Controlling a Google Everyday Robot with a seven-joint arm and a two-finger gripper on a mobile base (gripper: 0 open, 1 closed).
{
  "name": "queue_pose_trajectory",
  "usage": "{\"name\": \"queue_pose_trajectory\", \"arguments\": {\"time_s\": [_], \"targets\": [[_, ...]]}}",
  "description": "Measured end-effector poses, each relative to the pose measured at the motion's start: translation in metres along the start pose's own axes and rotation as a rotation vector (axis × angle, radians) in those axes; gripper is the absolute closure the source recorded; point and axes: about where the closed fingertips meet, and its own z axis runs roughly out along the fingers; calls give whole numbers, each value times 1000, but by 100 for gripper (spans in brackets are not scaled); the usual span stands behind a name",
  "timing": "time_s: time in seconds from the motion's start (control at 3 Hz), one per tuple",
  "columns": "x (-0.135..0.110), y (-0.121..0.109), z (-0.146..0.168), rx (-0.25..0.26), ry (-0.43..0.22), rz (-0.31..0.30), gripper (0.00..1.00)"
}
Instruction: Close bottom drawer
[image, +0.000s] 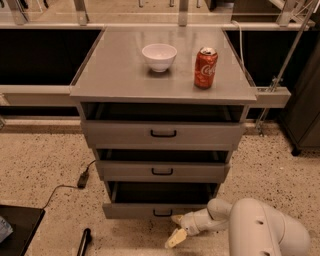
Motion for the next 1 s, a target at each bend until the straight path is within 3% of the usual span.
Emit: {"name": "queue_pose_trajectory", "arguments": {"time_s": [0.33,0.67,1.0], "targets": [[0,0,0,0,0,0,0],[3,-29,-4,46,2,34,0],[-15,-87,-29,189,-7,72,0]]}}
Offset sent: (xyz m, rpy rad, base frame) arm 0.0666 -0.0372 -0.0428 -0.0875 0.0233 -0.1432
